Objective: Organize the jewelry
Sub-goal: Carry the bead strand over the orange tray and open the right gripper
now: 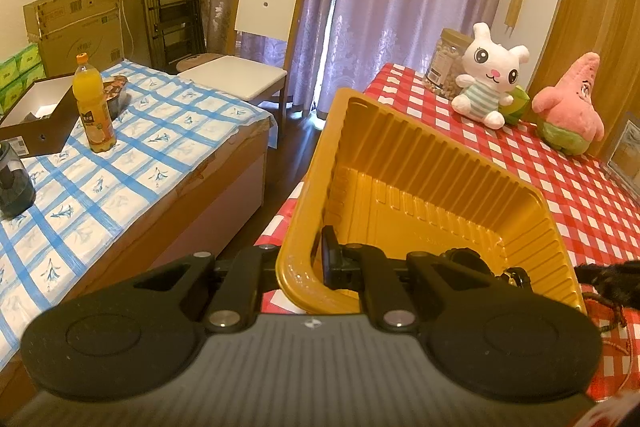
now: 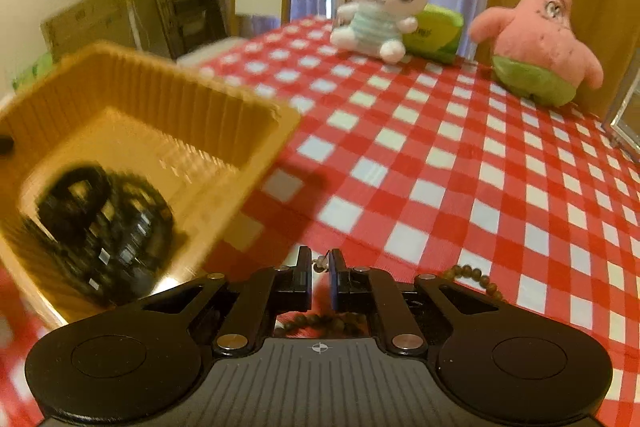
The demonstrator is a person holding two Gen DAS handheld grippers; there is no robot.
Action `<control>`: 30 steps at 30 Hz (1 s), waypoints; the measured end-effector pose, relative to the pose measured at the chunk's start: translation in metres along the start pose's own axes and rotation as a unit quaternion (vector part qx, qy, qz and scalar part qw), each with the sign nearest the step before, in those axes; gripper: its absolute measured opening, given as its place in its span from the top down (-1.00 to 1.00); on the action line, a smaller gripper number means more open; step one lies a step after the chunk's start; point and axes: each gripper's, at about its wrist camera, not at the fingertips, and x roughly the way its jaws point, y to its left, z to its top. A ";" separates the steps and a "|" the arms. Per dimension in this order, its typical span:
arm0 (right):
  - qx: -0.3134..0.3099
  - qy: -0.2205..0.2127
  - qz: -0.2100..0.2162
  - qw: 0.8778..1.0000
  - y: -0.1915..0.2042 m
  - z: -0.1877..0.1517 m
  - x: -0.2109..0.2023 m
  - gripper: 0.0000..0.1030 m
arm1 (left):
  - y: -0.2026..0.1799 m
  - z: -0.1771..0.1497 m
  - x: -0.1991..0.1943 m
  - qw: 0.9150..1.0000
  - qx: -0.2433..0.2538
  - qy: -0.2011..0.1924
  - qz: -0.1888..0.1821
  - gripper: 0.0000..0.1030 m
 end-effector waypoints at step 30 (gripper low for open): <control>-0.074 0.033 0.217 0.973 0.159 0.041 0.018 0.84 | 0.004 0.003 0.004 1.000 0.013 0.012 -0.025 0.82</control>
